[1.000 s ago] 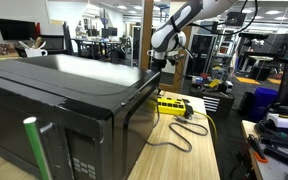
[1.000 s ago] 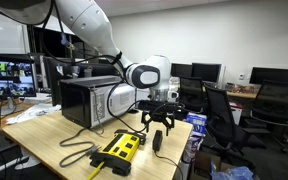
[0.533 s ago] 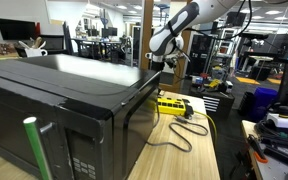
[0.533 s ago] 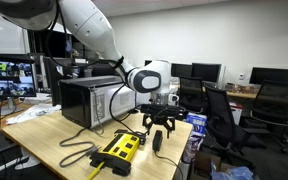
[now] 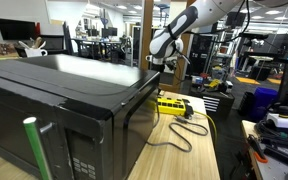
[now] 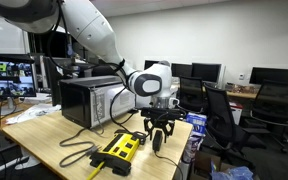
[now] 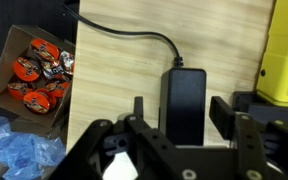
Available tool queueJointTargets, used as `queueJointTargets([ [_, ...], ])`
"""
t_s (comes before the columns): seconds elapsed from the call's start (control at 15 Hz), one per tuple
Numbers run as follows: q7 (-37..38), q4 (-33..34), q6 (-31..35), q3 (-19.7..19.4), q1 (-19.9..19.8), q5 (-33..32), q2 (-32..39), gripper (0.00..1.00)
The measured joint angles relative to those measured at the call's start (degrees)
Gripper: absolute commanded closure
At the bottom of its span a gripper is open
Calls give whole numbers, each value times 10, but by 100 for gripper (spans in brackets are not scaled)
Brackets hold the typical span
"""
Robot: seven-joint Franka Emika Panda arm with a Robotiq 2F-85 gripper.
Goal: Pick up the black plug and plug it into the middle socket on the right side of the yellow extension cable
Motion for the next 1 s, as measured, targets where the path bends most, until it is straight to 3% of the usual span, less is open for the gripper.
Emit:
queueJointTargets([
  [0.27, 0, 5, 0, 5, -1, 0, 12, 88],
  [0.53, -20, 20, -6, 3, -1, -11, 13, 88],
  [1.0, -91, 64, -135, 2, 7, -46, -8, 88],
])
